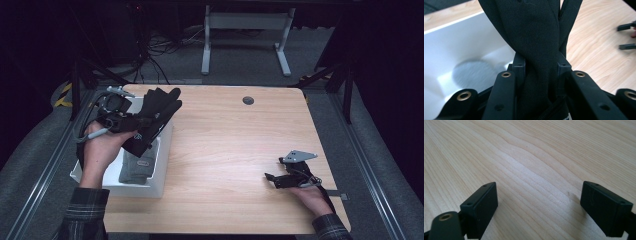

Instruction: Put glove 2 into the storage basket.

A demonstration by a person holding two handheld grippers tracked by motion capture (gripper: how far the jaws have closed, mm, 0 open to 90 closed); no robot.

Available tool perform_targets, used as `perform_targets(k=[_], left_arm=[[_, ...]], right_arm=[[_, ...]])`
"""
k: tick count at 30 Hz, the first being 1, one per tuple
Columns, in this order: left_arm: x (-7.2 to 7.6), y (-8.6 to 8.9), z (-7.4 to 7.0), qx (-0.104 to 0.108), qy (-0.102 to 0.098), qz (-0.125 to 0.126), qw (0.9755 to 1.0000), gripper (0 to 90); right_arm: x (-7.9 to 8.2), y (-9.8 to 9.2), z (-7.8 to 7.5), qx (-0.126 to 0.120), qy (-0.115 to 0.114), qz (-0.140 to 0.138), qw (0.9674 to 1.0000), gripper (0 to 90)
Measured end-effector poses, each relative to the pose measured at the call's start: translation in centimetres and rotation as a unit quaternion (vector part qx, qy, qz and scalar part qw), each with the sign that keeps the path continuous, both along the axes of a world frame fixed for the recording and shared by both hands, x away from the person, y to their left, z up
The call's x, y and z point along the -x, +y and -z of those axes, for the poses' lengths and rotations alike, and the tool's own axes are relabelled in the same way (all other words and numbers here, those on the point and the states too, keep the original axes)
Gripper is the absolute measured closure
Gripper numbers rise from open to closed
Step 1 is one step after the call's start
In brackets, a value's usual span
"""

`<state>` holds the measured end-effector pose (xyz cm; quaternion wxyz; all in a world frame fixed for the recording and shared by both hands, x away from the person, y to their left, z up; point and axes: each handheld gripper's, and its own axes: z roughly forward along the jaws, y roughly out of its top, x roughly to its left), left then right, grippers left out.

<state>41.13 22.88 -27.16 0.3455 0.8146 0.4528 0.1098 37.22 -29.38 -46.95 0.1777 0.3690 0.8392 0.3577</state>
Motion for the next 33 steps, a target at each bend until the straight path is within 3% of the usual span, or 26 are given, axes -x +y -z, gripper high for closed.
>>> perform_targets(k=[11, 24, 28, 33], left_arm=[[-0.4, 3.2, 4.0, -0.004, 0.044, -0.058, 0.9973, 70.2], [-2.1, 2.4, 7.7, -0.016, 0.087, -0.077, 0.9931, 70.0], [-2.5, 2.3, 8.8, -0.032, 0.097, -0.088, 0.9909, 69.3], [-2.8, 2.6, 10.0, -0.034, 0.102, -0.098, 0.9894, 68.3]], right_arm=[[0.0, 0.0, 0.0, 0.000, 0.000, 0.002, 1.0000, 14.8], [0.0, 0.0, 0.0, -0.001, 0.000, 0.003, 1.0000, 14.9], [0.0, 0.0, 0.0, -0.001, 0.000, 0.003, 1.0000, 14.8], [0.0, 0.0, 0.0, -0.001, 0.000, 0.003, 1.0000, 14.9]])
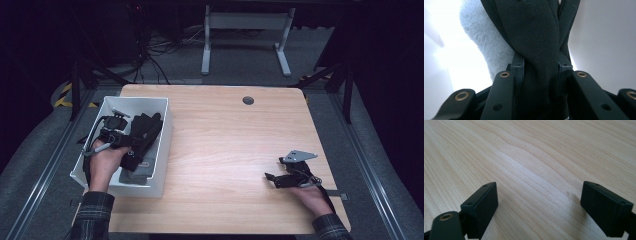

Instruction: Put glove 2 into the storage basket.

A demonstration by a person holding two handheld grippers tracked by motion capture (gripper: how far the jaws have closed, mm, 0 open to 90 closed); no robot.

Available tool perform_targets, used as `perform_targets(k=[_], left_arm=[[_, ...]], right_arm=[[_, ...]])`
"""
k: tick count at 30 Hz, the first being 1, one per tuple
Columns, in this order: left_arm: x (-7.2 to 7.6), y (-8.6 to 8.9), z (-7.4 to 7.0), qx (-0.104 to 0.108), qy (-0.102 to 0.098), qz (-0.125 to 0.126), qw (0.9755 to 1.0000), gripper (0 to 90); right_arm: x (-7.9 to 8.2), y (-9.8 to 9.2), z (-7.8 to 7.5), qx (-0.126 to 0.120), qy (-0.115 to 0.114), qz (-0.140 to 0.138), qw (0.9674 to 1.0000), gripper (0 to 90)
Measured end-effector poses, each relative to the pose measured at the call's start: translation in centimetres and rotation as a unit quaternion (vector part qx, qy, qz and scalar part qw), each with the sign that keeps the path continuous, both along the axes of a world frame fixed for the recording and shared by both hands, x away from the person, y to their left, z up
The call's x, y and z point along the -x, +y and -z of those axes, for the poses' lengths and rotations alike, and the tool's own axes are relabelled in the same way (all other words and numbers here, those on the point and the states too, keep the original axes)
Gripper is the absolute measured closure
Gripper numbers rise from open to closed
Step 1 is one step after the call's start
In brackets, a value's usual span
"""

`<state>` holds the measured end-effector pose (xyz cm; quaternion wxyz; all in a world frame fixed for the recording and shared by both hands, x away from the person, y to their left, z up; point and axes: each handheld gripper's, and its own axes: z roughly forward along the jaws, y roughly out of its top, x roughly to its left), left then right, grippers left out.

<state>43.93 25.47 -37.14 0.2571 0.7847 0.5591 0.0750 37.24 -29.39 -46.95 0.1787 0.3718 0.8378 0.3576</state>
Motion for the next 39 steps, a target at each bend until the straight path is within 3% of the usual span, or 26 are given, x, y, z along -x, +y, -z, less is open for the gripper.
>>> perform_targets(k=[5, 18, 23, 39], left_arm=[[-0.1, 0.0, 0.6, -0.011, -0.003, -0.006, 0.9999, 62.5], [-0.4, 0.0, -0.2, -0.025, -0.022, -0.010, 0.9994, 25.8], [-0.2, 0.1, -1.2, -0.020, -0.036, -0.009, 0.9991, 21.2], [0.8, -0.5, -5.2, 0.000, -0.083, 0.014, 0.9964, 18.8]], right_arm=[[0.0, 0.0, 0.0, 0.000, 0.000, 0.000, 1.0000, 14.8], [0.0, 0.0, 0.0, 0.000, 0.000, 0.000, 1.0000, 14.8], [0.0, 0.0, 0.0, 0.000, 0.000, 0.000, 1.0000, 14.9], [0.0, 0.0, 0.0, 0.000, 0.000, 0.000, 1.0000, 14.8]])
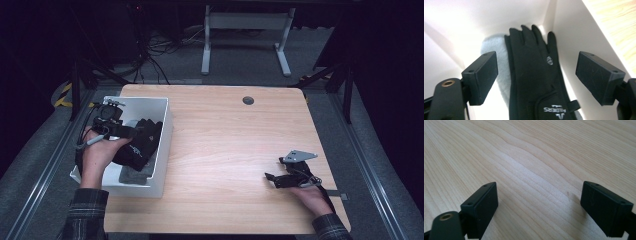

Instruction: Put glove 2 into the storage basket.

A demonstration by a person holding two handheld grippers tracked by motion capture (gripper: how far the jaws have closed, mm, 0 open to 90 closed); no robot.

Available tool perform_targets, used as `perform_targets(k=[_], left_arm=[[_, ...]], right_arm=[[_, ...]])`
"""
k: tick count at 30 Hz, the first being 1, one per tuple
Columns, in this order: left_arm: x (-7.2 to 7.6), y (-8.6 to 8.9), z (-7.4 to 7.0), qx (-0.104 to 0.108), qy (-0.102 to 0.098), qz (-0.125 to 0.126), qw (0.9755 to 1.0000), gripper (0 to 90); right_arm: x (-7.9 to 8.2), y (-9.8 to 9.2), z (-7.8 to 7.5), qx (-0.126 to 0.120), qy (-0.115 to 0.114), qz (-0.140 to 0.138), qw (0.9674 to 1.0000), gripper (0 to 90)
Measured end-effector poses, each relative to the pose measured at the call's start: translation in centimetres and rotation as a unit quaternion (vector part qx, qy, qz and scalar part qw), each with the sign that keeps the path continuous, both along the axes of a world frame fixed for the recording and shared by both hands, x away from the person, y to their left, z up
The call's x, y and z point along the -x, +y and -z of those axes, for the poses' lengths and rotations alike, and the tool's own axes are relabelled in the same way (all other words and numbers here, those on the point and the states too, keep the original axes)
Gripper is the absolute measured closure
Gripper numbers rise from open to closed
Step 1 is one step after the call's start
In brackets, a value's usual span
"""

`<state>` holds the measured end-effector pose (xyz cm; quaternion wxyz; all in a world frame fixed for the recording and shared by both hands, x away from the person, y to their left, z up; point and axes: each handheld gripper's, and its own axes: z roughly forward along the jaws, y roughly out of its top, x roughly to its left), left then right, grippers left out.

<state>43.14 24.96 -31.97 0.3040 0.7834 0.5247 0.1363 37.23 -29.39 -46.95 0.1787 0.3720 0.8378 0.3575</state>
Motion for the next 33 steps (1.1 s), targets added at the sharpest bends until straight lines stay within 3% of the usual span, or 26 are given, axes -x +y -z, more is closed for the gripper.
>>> perform_targets(k=[14, 20, 26, 33], left_arm=[[0.2, -3.2, -1.7, 0.030, -0.026, 0.053, 0.9978, 18.0], [0.6, -5.4, -1.9, 0.046, -0.036, 0.079, 0.9952, 17.8], [1.2, -8.2, -1.8, 0.072, -0.049, 0.110, 0.9901, 17.8], [1.9, -11.2, -1.2, 0.081, -0.058, 0.133, 0.9861, 16.5]], right_arm=[[0.0, 0.0, 0.0, 0.000, 0.000, 0.000, 1.0000, 14.8], [0.0, 0.0, 0.0, 0.000, 0.000, 0.000, 1.0000, 14.8], [0.0, 0.0, 0.0, 0.000, 0.000, 0.000, 1.0000, 14.8], [0.0, 0.0, 0.0, 0.000, 0.000, 0.000, 1.0000, 14.8]])
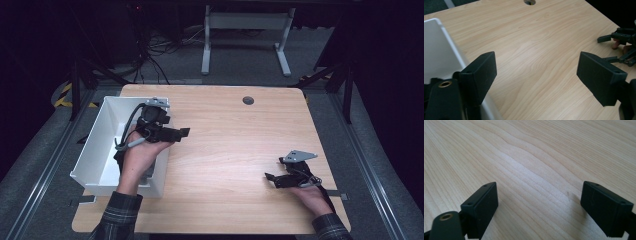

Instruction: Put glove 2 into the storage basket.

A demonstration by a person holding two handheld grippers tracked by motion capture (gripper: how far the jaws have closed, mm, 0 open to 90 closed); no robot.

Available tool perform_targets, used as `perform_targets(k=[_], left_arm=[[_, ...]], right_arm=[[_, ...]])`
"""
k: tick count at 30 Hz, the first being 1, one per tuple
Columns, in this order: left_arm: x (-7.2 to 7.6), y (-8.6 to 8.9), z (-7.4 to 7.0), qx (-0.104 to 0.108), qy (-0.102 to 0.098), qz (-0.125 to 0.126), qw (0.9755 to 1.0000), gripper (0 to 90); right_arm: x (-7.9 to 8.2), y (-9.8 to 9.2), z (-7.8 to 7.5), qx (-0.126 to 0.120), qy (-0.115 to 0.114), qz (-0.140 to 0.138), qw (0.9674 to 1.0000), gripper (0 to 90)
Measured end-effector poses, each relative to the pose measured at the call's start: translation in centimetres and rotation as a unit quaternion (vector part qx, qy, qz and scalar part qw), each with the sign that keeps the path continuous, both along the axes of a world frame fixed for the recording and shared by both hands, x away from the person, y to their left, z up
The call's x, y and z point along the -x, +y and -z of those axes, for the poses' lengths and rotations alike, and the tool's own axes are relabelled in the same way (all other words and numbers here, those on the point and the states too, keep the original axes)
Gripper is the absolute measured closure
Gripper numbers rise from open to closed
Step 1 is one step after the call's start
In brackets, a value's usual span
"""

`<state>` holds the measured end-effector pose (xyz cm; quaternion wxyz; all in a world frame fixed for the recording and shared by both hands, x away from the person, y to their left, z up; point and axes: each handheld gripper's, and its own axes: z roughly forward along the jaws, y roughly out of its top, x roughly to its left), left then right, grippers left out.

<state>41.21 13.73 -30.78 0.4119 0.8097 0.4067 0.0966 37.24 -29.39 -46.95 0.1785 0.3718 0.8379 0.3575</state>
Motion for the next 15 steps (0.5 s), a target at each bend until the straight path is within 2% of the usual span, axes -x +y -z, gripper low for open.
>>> perform_targets(k=[10, 15], left_arm=[[1.8, -5.0, 2.3, 0.009, -0.002, 0.051, 0.9986, 16.4], [2.6, -6.5, 3.8, 0.007, -0.005, 0.066, 0.9978, 16.4]], right_arm=[[0.0, 0.0, 0.0, 0.000, 0.000, 0.000, 1.0000, 14.8], [0.0, 0.0, 0.0, 0.000, 0.000, 0.000, 1.0000, 14.8]])
